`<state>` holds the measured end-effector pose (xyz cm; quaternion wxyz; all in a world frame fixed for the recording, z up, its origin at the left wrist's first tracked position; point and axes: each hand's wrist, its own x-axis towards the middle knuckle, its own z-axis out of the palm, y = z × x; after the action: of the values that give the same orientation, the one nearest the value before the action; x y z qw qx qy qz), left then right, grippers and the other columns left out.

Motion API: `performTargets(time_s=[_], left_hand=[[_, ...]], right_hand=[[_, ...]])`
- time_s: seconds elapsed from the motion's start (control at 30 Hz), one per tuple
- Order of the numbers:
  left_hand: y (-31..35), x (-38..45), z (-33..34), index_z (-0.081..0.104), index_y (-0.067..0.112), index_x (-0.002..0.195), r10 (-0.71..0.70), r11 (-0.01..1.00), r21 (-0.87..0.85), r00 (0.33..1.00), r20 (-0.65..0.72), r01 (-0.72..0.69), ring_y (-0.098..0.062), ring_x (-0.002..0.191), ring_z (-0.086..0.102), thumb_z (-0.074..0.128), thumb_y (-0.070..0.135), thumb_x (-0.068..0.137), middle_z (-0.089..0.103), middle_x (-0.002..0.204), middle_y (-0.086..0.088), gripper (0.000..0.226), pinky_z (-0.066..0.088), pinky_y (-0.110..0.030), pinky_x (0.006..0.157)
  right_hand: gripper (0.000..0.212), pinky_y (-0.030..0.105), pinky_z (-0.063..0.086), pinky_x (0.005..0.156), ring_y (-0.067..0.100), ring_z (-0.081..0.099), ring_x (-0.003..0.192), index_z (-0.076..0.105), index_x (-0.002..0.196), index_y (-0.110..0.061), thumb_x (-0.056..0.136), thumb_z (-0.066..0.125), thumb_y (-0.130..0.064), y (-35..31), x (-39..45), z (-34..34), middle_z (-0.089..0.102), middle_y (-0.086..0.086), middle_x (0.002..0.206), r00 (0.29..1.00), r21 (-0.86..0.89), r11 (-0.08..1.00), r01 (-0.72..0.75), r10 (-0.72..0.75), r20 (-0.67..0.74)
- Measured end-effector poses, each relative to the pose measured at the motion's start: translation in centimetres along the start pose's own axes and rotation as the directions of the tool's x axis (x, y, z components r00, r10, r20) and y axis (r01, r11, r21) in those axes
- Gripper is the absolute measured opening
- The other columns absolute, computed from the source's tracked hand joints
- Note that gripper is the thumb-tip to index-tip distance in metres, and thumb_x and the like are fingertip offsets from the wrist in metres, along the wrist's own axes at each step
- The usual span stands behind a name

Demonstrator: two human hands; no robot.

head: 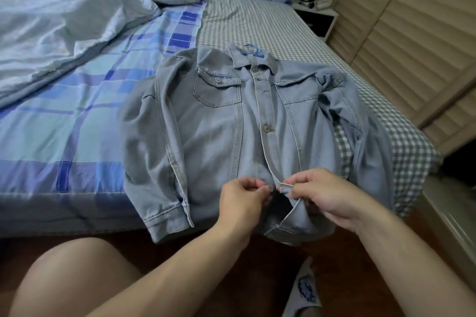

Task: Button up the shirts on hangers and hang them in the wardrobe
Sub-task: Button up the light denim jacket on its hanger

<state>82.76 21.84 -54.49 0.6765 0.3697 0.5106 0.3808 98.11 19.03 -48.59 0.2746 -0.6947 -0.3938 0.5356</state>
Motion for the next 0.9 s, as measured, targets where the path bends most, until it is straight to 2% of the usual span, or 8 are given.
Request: performTargets(time_s=[0.07, 0.23, 0.4, 0.53, 0.6, 0.77, 0.87, 0.9], left_hand=[[-0.3, -0.4, 0.1, 0.068, 0.005, 0.08, 0.011, 0.999, -0.031, 0.999, 0.031, -0.01, -0.016, 0.063, 0.063, 0.069, -0.003, 0.092, 0.068, 0.068, -0.01, 0.014, 0.055, -0.024, 0.065], [-0.6, -0.1, -0.1, 0.068, 0.004, 0.085, 0.08, 0.997, 0.007, 0.996, 0.027, -0.081, -0.019, 0.067, 0.066, 0.067, -0.005, 0.093, 0.07, 0.07, -0.012, 0.012, 0.057, -0.027, 0.069], [-0.8, -0.1, -0.3, 0.072, 0.012, 0.079, 0.136, 0.987, 0.073, 0.989, 0.057, -0.14, -0.019, 0.068, 0.067, 0.07, -0.006, 0.09, 0.073, 0.071, -0.011, 0.02, 0.058, -0.032, 0.073], [-0.7, 0.0, -0.4, 0.075, 0.016, 0.077, 0.18, 0.972, 0.152, 0.983, 0.021, -0.182, -0.018, 0.066, 0.069, 0.074, 0.0, 0.088, 0.075, 0.071, -0.011, 0.019, 0.058, -0.035, 0.074], [-0.8, 0.1, -0.4, 0.076, 0.019, 0.076, 0.184, 0.965, 0.187, 0.983, 0.011, -0.183, -0.018, 0.066, 0.07, 0.075, 0.004, 0.087, 0.074, 0.068, -0.008, 0.019, 0.058, -0.036, 0.074], [-0.5, 0.2, -0.3, 0.077, 0.014, 0.082, 0.111, 0.988, 0.105, 0.993, 0.028, -0.113, -0.02, 0.068, 0.069, 0.075, 0.004, 0.087, 0.075, 0.074, -0.013, 0.011, 0.056, -0.036, 0.069], [-0.3, 0.2, -0.3, 0.074, 0.003, 0.087, 0.009, 1.0, -0.017, 0.999, 0.05, -0.008, -0.026, 0.071, 0.063, 0.068, 0.009, 0.091, 0.073, 0.079, -0.014, 0.01, 0.05, -0.038, 0.069], [-0.2, 0.1, -0.3, 0.07, -0.002, 0.087, -0.028, 0.997, -0.068, 0.997, 0.069, 0.033, -0.028, 0.073, 0.059, 0.069, 0.02, 0.091, 0.068, 0.079, -0.016, 0.022, 0.048, -0.04, 0.07]], right_hand=[[0.02, 0.031, 0.032, 0.062, 0.028, 0.046, 0.08, 0.079, 0.092, -0.007, 0.078, 0.065, -0.004, -0.1, -0.1, 0.2, 0.059, 0.021, 0.086, 1.0, 0.013, 1.0, 0.012, -0.012, -0.006], [0.02, 0.021, 0.034, 0.054, 0.007, 0.044, 0.055, 0.076, 0.098, 0.003, 0.09, 0.058, 0.006, -0.2, 0.2, -0.2, 0.057, 0.008, 0.071, 1.0, 0.034, 0.999, -0.018, 0.019, -0.02], [0.019, 0.018, 0.034, 0.052, 0.006, 0.042, 0.055, 0.075, 0.095, 0.001, 0.09, 0.057, 0.005, -0.4, 0.5, 0.0, 0.054, 0.001, 0.063, 0.999, 0.006, 0.999, -0.037, 0.037, 0.017], [0.019, 0.017, 0.036, 0.054, 0.006, 0.043, 0.056, 0.076, 0.097, -0.001, 0.089, 0.059, 0.005, -0.7, 0.1, 0.2, 0.057, 0.006, 0.071, 0.999, -0.002, 1.0, 0.008, -0.007, 0.053], [0.02, 0.017, 0.039, 0.053, 0.005, 0.046, 0.055, 0.073, 0.099, -0.003, 0.088, 0.061, 0.008, -0.8, -0.1, 0.5, 0.058, 0.002, 0.068, 0.998, -0.045, 0.998, 0.035, -0.033, 0.047], [0.037, 0.021, 0.051, 0.056, 0.011, 0.061, 0.056, 0.058, 0.121, 0.0, 0.087, 0.062, 0.014, -0.9, -0.7, 1.3, 0.066, 0.006, 0.073, 0.999, 0.003, 0.999, 0.034, -0.034, 0.037], [0.047, 0.031, 0.061, 0.067, 0.025, 0.073, 0.073, 0.047, 0.125, -0.011, 0.088, 0.046, 0.017, -0.6, -1.4, 2.5, 0.076, 0.015, 0.086, 0.999, 0.028, 0.999, 0.021, -0.023, 0.044], [0.049, 0.035, 0.062, 0.074, 0.029, 0.075, 0.078, 0.044, 0.126, -0.013, 0.087, 0.042, 0.018, -0.2, -1.6, 3.0, 0.077, 0.017, 0.089, 0.999, 0.008, 0.999, 0.032, -0.032, 0.035]])
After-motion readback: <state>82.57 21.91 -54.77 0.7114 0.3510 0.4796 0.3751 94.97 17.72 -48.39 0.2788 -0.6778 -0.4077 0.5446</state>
